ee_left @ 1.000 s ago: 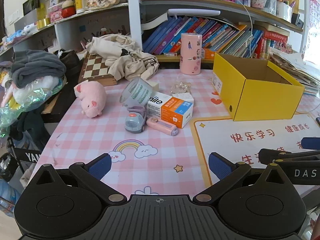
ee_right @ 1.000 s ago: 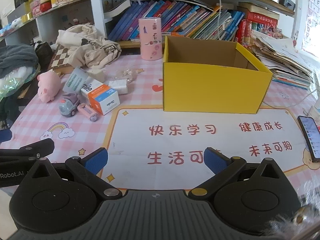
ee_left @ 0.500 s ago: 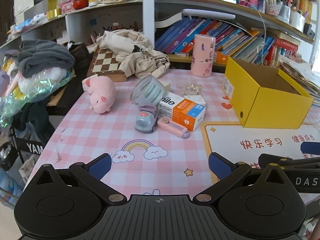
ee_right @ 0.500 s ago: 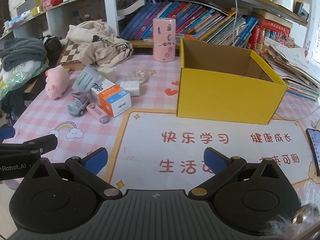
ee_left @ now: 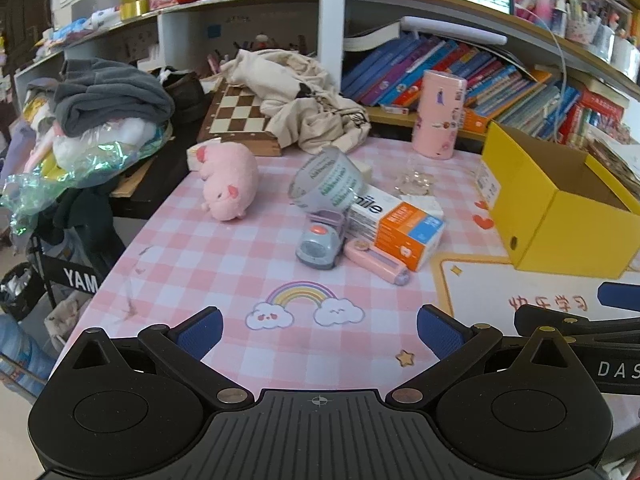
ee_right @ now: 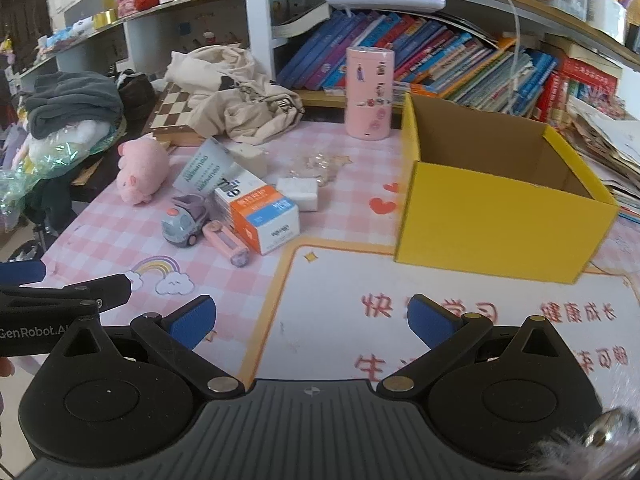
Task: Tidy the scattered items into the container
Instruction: 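Move the right tool to the usmile box while the left tool approaches the grey toy car, then close the right gripper on the usmile box while the left gripper grasps the toy car, then lift and carry the usmile box and toy car toward the yellow box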
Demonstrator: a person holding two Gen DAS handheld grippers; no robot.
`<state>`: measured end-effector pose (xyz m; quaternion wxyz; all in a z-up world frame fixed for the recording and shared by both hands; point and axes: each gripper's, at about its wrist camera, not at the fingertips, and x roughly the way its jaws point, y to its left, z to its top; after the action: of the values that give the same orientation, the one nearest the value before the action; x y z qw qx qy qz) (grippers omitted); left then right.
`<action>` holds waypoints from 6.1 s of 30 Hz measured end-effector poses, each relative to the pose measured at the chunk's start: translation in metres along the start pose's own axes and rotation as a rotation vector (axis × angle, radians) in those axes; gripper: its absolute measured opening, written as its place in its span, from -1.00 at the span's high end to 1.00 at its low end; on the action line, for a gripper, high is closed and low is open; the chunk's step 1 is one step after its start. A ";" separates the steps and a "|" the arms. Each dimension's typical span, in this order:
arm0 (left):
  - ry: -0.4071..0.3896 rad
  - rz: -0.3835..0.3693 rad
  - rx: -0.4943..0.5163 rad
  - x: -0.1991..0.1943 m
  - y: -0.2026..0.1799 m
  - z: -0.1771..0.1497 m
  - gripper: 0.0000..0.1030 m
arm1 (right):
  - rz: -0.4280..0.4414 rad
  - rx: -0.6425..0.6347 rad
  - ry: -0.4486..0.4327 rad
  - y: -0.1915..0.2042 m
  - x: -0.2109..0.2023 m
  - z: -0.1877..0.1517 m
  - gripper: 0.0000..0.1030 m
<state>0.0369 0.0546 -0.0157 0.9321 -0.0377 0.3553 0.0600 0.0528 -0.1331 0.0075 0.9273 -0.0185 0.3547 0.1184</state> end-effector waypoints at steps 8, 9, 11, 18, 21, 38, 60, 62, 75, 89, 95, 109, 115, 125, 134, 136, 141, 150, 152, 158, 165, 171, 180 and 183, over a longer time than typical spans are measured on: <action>0.016 0.042 -0.039 0.022 0.009 0.011 -1.00 | 0.073 -0.059 0.013 0.011 0.028 0.020 -1.00; 0.021 0.043 -0.047 0.025 0.009 0.012 -1.00 | 0.078 -0.067 0.014 0.012 0.031 0.022 -1.00; 0.033 0.039 -0.065 0.032 0.011 0.014 -1.00 | 0.083 -0.082 0.018 0.012 0.038 0.027 -1.00; 0.066 0.024 -0.118 0.055 0.014 0.020 -1.00 | 0.112 -0.129 0.039 0.011 0.060 0.042 -0.99; 0.085 0.005 -0.156 0.064 0.018 0.023 -1.00 | 0.144 -0.149 0.039 0.010 0.069 0.047 -0.91; 0.073 -0.030 -0.197 0.092 0.018 0.040 -0.98 | 0.231 -0.218 0.113 0.012 0.128 0.067 -0.18; 0.174 -0.065 -0.109 0.160 0.009 0.064 0.06 | 0.230 -0.228 0.194 0.006 0.163 0.064 -0.08; 0.167 -0.070 -0.101 0.161 0.009 0.064 0.08 | 0.228 -0.233 0.222 0.005 0.155 0.060 -0.07; 0.239 -0.125 -0.149 0.129 0.031 0.043 0.20 | 0.247 -0.323 0.203 0.014 0.131 0.059 -0.24; 0.243 -0.139 -0.163 0.123 0.038 0.038 0.19 | 0.190 -0.302 0.284 0.011 0.142 0.058 0.00; 0.251 -0.142 -0.158 0.129 0.038 0.041 0.16 | 0.201 -0.321 0.265 0.017 0.155 0.064 -0.08; 0.234 -0.149 -0.170 0.130 0.037 0.042 0.24 | 0.225 -0.292 0.292 0.016 0.160 0.063 0.03; 0.227 -0.221 -0.243 0.114 0.041 0.044 0.24 | 0.248 -0.230 0.268 0.013 0.139 0.065 0.03; 0.187 -0.294 -0.259 0.080 0.038 0.040 0.24 | 0.271 -0.142 0.261 0.013 0.105 0.054 0.03; 0.156 -0.319 -0.273 0.047 0.045 0.029 0.24 | 0.233 -0.115 0.207 0.011 0.071 0.041 0.02; 0.150 -0.325 -0.274 0.040 0.046 0.027 0.24 | 0.233 -0.107 0.200 0.011 0.063 0.038 0.03; 0.119 -0.331 -0.280 0.023 0.050 0.025 0.24 | 0.239 -0.107 0.177 0.016 0.045 0.032 0.03; 0.052 -0.341 -0.283 -0.002 0.052 0.020 0.24 | 0.211 -0.072 0.168 0.014 0.023 0.017 0.02; 0.059 -0.354 -0.280 -0.004 0.050 0.017 0.24 | 0.200 -0.063 0.164 0.013 0.018 0.014 0.02; 0.068 -0.386 -0.262 -0.008 0.042 0.012 0.24 | 0.179 -0.053 0.163 0.008 0.006 0.004 0.02; 0.092 -0.431 -0.230 -0.007 0.027 0.008 0.24 | 0.141 -0.021 0.163 -0.004 -0.006 -0.007 0.02; 0.115 -0.481 -0.188 -0.006 0.008 0.005 0.24 | 0.091 0.033 0.159 -0.023 -0.020 -0.017 0.02; 0.160 -0.576 -0.099 -0.004 -0.031 0.002 0.24 | 0.002 0.125 0.163 -0.054 -0.041 -0.036 0.02; 0.175 -0.604 -0.070 -0.003 -0.044 0.001 0.24 | -0.027 0.157 0.163 -0.064 -0.048 -0.042 0.02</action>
<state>0.0414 0.0108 -0.0113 0.8718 -0.1785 0.4046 -0.2108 0.0055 -0.2103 0.0044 0.8955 0.0397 0.4367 0.0760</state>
